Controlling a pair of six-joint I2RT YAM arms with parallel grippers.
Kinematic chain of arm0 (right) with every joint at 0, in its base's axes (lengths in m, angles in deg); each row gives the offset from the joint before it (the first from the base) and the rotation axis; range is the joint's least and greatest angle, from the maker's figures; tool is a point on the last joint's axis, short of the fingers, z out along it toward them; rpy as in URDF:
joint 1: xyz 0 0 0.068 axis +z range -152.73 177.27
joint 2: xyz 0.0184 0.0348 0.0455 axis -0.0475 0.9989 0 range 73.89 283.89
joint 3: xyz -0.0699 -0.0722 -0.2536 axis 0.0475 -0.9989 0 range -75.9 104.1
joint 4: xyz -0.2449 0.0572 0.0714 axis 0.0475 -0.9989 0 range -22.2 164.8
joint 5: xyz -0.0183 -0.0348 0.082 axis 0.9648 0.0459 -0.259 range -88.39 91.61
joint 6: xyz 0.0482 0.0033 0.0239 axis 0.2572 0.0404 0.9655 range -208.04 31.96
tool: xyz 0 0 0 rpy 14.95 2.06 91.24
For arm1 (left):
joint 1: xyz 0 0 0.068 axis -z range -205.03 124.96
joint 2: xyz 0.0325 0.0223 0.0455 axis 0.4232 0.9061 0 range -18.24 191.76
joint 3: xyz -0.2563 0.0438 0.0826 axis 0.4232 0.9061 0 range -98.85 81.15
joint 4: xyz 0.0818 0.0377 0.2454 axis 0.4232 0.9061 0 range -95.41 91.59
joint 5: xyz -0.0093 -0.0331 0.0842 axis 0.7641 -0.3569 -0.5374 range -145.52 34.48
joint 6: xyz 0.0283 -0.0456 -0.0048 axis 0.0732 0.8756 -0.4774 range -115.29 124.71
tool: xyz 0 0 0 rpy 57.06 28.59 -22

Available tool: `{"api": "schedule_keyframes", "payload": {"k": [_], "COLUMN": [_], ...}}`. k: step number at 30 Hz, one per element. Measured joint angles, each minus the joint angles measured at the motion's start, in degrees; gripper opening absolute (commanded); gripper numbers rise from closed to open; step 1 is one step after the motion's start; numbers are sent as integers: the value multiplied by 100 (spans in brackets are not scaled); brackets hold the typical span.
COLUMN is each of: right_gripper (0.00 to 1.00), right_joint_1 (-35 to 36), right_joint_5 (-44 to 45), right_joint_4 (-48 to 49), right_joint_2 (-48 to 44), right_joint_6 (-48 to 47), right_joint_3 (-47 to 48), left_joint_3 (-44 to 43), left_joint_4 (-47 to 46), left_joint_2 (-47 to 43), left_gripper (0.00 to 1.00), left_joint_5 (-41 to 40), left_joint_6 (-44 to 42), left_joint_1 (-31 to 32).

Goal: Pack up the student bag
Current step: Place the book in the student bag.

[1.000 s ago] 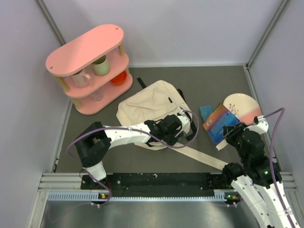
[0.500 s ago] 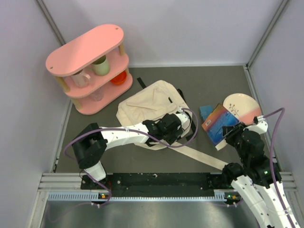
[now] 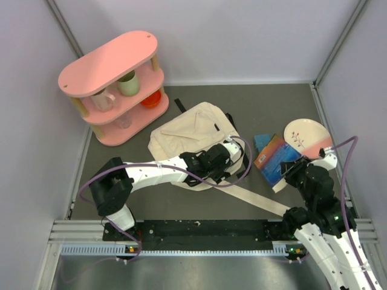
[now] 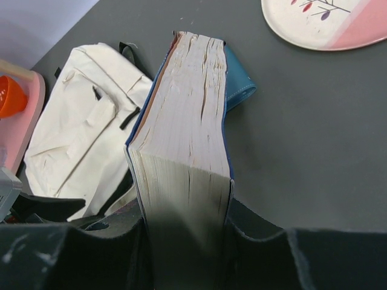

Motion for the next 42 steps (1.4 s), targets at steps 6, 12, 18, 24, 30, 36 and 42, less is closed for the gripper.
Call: {"api": "schedule_keyframes", "payload": {"k": [6, 12, 18, 24, 30, 36, 42], "right_gripper": [1, 1, 1, 0, 0, 0, 0], "right_joint_1": [0, 0, 0, 0, 0, 0, 0], "right_joint_5": [-24, -44, -111, -205, -354, -507, -809], "right_joint_4": [0, 0, 2, 4, 7, 7, 122], "right_joint_2": [0, 0, 2, 9, 9, 9, 9], "right_joint_6": [26, 57, 146, 151, 195, 232, 234], "right_joint_3": [0, 0, -9, -37, -37, -35, -28], "left_joint_3": [0, -105, -256, -280, -404, -435, -811], "left_joint_4": [0, 28, 48, 98, 186, 267, 564], "left_joint_2": [0, 0, 0, 0, 306, 275, -22], "left_gripper": [43, 32, 27, 0, 0, 0, 0], "left_joint_5": [0, 17, 61, 111, 186, 173, 44], "left_joint_6": [7, 37, 42, 94, 129, 179, 173], "left_joint_1": [0, -2, -2, -55, -234, -317, -431]}}
